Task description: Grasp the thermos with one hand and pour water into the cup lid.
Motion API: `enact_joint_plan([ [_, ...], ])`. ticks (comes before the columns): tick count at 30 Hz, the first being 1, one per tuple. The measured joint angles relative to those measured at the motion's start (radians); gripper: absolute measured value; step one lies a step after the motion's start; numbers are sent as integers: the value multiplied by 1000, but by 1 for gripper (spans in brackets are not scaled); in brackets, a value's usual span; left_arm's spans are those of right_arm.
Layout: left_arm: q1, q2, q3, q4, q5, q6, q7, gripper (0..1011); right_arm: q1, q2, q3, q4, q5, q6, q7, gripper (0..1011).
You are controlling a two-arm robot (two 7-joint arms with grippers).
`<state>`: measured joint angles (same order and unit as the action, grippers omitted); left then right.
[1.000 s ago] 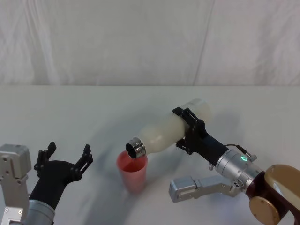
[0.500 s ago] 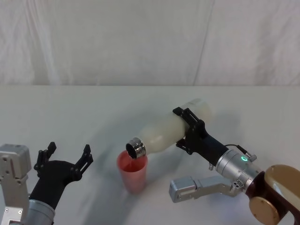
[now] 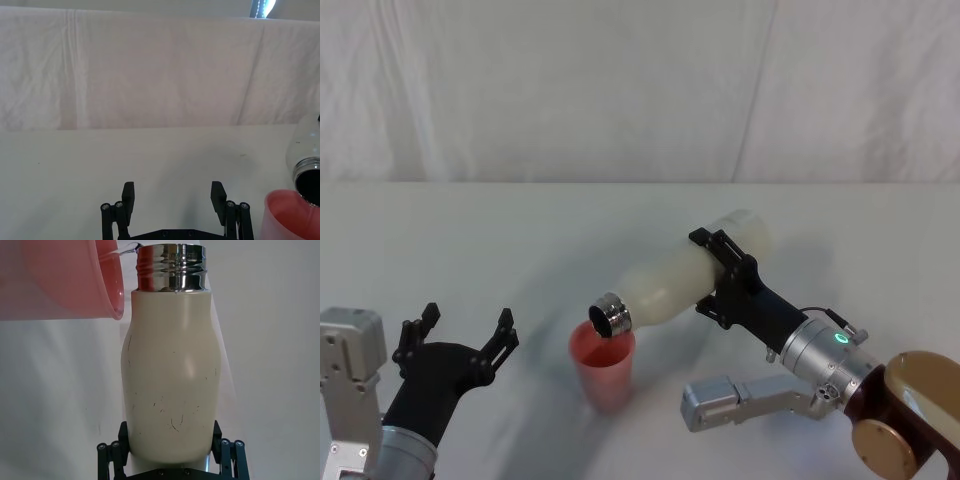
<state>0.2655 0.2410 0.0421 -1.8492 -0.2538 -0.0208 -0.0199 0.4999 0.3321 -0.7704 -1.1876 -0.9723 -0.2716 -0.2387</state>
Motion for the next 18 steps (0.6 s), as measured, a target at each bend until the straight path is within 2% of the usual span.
enact_joint_plan([
  [18,0,0,0,0,0,0,0,1001,6,-2,-3,2,-1,-2,0,951],
])
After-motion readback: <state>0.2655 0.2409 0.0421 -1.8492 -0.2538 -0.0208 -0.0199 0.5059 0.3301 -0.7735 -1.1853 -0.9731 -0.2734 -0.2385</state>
